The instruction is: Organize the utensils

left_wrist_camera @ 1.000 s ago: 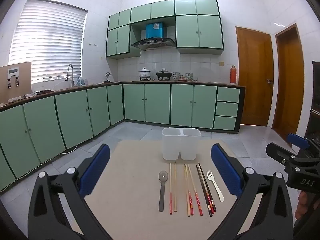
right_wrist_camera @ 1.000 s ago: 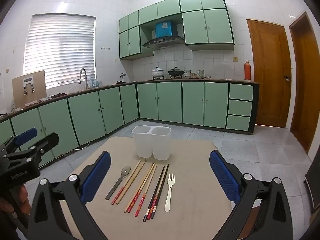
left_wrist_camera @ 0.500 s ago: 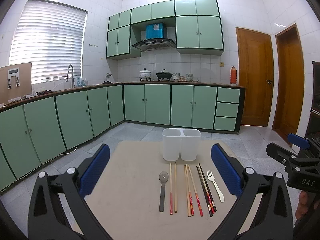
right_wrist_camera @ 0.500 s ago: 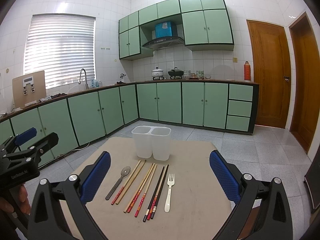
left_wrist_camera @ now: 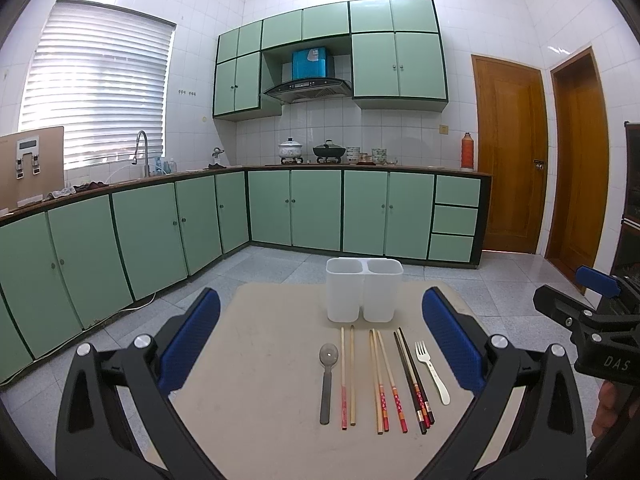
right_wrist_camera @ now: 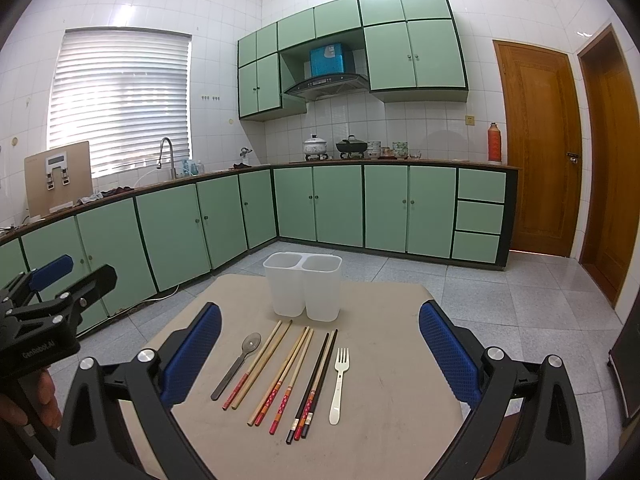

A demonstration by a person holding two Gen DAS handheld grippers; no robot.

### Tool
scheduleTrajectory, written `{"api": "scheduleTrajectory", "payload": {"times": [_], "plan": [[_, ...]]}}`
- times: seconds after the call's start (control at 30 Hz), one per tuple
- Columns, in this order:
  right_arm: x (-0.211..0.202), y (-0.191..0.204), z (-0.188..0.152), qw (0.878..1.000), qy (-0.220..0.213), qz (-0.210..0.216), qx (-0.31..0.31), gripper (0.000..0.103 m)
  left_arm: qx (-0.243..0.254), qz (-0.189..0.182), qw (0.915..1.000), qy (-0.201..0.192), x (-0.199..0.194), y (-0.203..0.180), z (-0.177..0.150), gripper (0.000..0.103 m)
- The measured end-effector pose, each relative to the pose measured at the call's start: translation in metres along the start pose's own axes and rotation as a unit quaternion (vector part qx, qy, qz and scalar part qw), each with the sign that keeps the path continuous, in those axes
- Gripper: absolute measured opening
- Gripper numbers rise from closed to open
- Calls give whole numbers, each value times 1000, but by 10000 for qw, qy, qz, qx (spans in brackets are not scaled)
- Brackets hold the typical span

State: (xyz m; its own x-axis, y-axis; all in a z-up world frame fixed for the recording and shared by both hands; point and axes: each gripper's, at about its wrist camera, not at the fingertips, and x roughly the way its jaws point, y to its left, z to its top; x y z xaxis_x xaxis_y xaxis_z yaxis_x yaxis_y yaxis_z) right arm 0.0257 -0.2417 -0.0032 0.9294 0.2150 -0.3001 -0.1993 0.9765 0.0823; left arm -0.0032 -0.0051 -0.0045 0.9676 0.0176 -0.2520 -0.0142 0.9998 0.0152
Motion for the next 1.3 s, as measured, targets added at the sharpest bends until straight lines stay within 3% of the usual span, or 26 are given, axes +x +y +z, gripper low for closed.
{"api": "scheduleTrajectory", "payload": {"times": [1.3], "plan": [[-3,1,6,10000,29,-3,-17,97,21,13,10000,5,0,4,1,98]]}}
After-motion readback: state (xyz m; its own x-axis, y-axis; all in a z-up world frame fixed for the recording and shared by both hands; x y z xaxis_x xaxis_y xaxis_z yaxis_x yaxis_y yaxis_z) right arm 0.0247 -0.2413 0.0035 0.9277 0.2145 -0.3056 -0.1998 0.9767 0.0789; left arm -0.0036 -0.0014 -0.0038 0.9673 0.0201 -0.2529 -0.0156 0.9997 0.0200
